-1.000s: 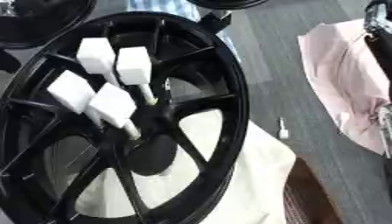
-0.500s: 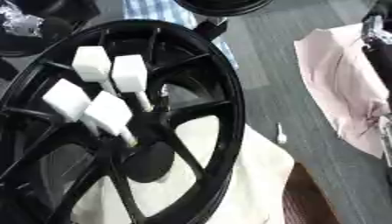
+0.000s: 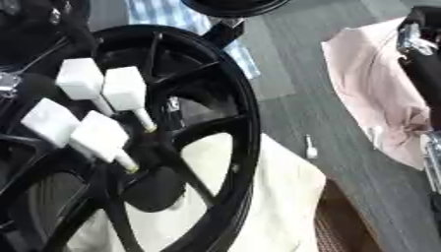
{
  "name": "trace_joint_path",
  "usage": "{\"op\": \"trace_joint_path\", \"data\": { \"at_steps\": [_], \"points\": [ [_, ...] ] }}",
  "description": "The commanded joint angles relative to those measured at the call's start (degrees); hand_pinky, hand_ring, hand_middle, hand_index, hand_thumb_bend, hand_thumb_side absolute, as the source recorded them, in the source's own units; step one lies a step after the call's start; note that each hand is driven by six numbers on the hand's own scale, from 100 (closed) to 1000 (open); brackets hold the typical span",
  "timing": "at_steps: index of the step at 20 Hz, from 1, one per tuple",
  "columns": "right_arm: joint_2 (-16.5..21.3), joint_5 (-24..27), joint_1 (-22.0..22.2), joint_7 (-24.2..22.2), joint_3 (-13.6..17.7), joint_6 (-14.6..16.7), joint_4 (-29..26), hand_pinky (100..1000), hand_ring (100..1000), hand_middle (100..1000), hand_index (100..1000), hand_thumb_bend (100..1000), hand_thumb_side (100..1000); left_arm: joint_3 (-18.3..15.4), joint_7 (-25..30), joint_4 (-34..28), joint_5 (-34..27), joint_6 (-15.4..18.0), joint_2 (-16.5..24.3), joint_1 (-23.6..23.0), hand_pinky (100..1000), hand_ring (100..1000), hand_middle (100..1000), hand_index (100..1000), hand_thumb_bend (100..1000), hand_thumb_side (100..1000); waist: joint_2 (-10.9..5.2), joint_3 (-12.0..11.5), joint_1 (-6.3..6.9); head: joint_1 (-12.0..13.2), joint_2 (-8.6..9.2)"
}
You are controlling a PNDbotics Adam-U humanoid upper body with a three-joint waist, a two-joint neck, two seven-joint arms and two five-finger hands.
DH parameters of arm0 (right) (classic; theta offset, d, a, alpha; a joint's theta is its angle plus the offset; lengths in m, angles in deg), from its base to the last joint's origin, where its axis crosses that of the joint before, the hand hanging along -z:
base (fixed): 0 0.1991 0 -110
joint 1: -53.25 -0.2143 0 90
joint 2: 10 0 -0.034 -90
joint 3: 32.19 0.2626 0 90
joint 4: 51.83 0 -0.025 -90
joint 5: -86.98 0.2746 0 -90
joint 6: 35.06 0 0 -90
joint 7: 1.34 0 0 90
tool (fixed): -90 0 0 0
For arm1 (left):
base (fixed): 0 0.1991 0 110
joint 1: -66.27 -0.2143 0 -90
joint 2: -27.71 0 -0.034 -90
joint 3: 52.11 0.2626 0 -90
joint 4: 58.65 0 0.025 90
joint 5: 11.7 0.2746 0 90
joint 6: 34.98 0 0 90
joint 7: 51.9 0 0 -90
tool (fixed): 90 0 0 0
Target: Pull the pin out of the wheel hub.
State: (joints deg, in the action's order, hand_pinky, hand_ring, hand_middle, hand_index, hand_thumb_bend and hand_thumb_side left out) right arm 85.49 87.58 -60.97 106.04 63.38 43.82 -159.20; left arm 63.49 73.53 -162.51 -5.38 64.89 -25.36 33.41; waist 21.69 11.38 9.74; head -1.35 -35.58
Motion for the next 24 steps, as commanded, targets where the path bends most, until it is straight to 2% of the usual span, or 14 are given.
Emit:
{"op": "trace_joint_path", "data": {
  "at_steps": [1,6,11,16,24],
  "points": [
    [1.4,-0.4,-0.9,-0.3,0.0,0.1,-1.3,789,791,695,767,100,496,-0.5,-0.2,-2.6,-0.4,-1.9,3.4,-0.7,740,683,725,850,379,807,-0.93,0.1,-0.41,-0.3,0.62],
    [1.4,-0.3,-1.1,-0.5,-0.2,0.1,-1.3,790,791,695,767,100,497,-2.4,0.3,-6.0,-1.2,-2.0,5.9,-4.5,735,656,696,858,399,786,-0.78,0.2,-0.43,-0.3,0.36],
    [1.3,-0.3,-1.3,-0.7,-0.3,0.1,-1.2,790,791,694,767,100,497,-3.6,1.1,-8.3,-1.3,-2.5,7.5,-7.4,734,644,707,863,421,748,-0.50,0.4,-0.61,0.1,0.30],
    [1.2,-0.2,-1.4,-0.8,-0.4,0.1,-1.2,790,791,693,767,100,498,-4.1,3.7,-8.5,-1.5,-2.3,8.2,-9.6,735,654,721,864,432,742,-0.26,0.5,-0.78,0.4,0.29],
    [1.1,-0.1,-1.6,-0.9,-0.5,0.1,-1.2,791,791,692,767,100,499,-4.5,5.0,-6.9,-0.9,-1.2,7.9,-10.5,738,669,753,859,416,696,-0.07,0.7,-1.04,0.8,0.55]
  ]
}}
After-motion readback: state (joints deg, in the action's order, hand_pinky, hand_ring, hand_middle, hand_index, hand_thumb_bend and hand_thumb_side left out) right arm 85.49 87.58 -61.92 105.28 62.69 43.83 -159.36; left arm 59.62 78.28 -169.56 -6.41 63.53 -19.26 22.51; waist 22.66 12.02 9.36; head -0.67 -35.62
